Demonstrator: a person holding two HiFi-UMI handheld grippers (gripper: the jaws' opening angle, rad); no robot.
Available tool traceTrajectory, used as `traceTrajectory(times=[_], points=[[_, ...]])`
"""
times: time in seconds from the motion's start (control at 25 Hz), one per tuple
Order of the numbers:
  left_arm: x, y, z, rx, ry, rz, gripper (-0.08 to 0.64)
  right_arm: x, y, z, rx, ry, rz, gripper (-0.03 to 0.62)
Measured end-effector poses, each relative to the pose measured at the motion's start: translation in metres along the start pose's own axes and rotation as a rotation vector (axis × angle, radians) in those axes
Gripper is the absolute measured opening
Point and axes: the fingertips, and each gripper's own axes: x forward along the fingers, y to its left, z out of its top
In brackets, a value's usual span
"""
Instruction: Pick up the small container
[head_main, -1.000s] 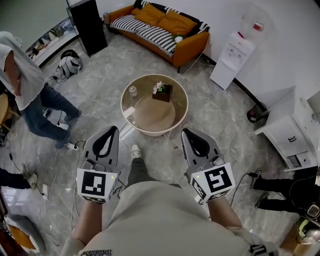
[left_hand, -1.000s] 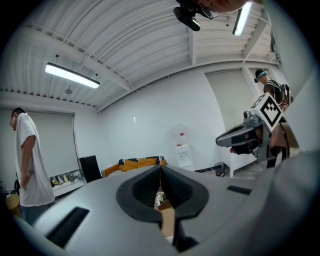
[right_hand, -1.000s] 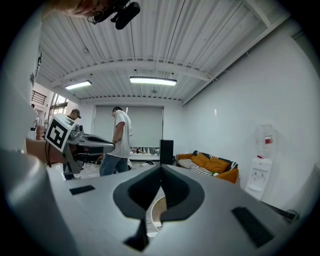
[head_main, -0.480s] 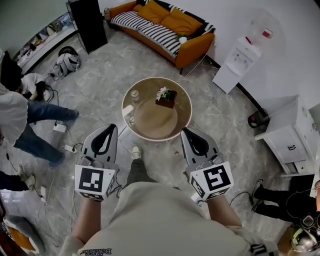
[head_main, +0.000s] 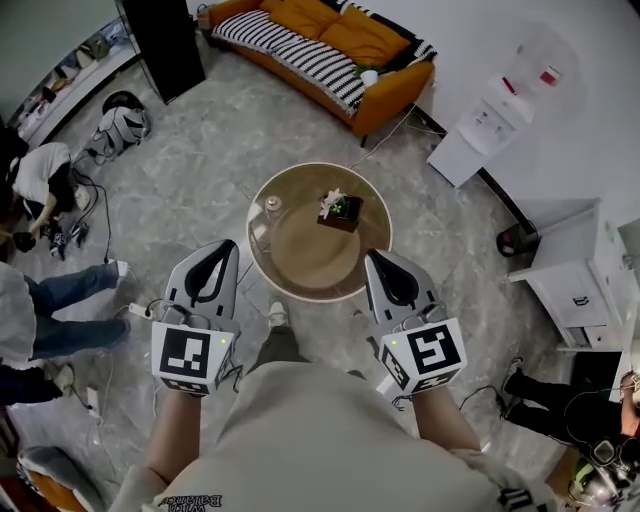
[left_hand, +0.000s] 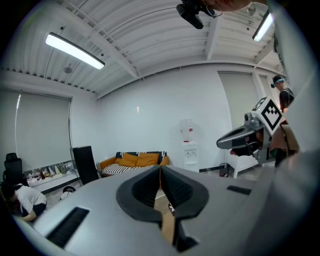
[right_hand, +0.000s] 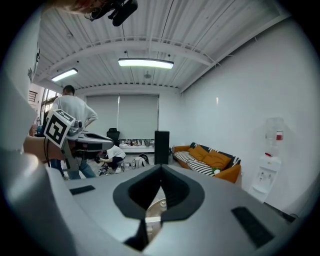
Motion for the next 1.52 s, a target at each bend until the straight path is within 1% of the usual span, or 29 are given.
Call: traceTrajectory(times=[0.12,0.24,0.4,0.6,0.72,1.0,1.16,1.32,1.4,1.52], points=[[0.027,0.032,0.001,-0.007,0.016,-0.018,0.008,0.042,-0.007,0.011,0.01,0.013,-0.014,-0.004],[0.052,0.064,-0.005,-0.035,0.04,-0.033,0.008,0.084,-0.014,0.02,0.019,0.026,-0.035,-0.004],[0.083,0.095,-0.009,-0.017,0.062,-0.063,0.008,0.127,-0.024,0.029,0.04,0.037,-0.063,-0.005],[0.111,0.124,-0.007,-0.006,0.048,-0.088,0.008,0.163,-0.031,0.039,0.046,0.037,-0.098,-0.005],[0.122,0.133,-0.008,0.008,0.044,-0.105,0.008,0.176,-0.035,0.045,0.052,0.035,-0.117,-0.005],[0.137,0.141,-0.009,0.016,0.035,-0.104,0.008,0.19,-0.051,0.046,0.051,0.042,-0.135,-0.005],[0.145,0.141,-0.005,0.013,0.031,-0.073,0.008,0.194,-0.059,0.043,0.059,0.043,-0.118,-0.003],[0.158,0.138,-0.009,0.053,0.058,-0.042,0.009,0.198,-0.067,0.038,0.064,0.049,-0.098,-0.005],[0.165,0.135,-0.012,0.04,0.064,-0.045,0.009,0.2,-0.071,0.036,0.063,0.053,-0.09,-0.005],[0.177,0.134,-0.014,0.009,0.05,-0.054,0.015,0.205,-0.078,0.033,0.055,0.055,-0.083,-0.005]])
